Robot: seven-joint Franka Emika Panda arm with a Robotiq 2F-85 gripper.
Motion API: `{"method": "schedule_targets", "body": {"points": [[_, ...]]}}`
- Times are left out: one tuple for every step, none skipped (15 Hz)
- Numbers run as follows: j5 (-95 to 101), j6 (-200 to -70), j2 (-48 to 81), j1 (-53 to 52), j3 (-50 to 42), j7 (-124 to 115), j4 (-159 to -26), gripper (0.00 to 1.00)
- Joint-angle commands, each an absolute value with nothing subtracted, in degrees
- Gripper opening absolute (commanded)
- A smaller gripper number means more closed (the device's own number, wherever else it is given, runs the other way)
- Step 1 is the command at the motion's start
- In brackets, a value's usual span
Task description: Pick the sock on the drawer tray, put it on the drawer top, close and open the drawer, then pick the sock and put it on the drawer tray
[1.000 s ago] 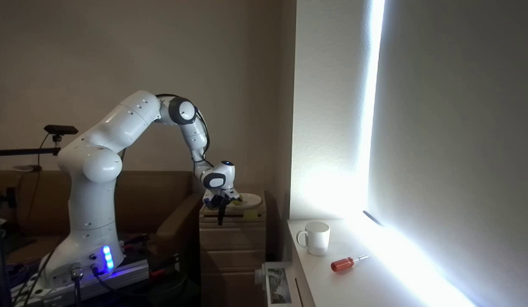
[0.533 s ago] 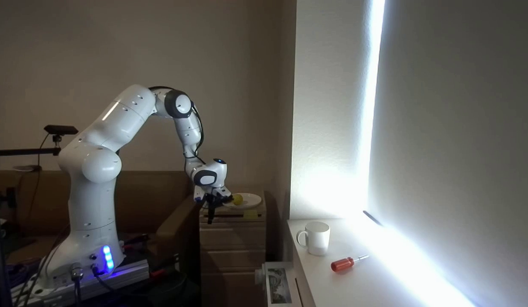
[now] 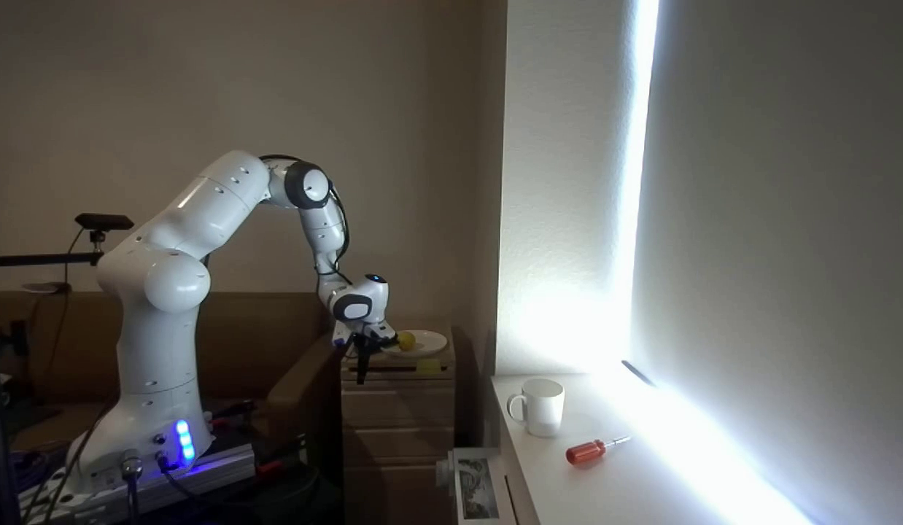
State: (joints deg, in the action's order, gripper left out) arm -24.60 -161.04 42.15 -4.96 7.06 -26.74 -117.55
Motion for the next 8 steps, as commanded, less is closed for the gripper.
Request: {"method": "schedule_targets", "body": {"points": [[-24.02, -161.1, 47.07, -9.52, 3.4, -31.54, -112.07, 1.0], [-24.0, -160.97, 48.12, -10.11, 2.89, -32.31, -110.82, 1.0], [-24.07, -160.98, 49.21, -10.65, 2.45, -33.05, -109.54, 1.0], [-23.99, -160.58, 49.77, -10.88, 2.05, -33.25, -109.08, 1.0], [-24.01, -160.43, 49.78, -10.99, 1.93, -33.33, -108.87, 1.0], [-24.3, -160.3, 49.88, -10.81, 2.16, -33.31, -108.66, 1.0], [-24.65, -160.0, 49.69, -10.43, 2.48, -33.21, -108.6, 1.0], [-25.73, -159.68, 49.06, -9.02, 3.79, -32.6, -108.84, 1.0]]}}
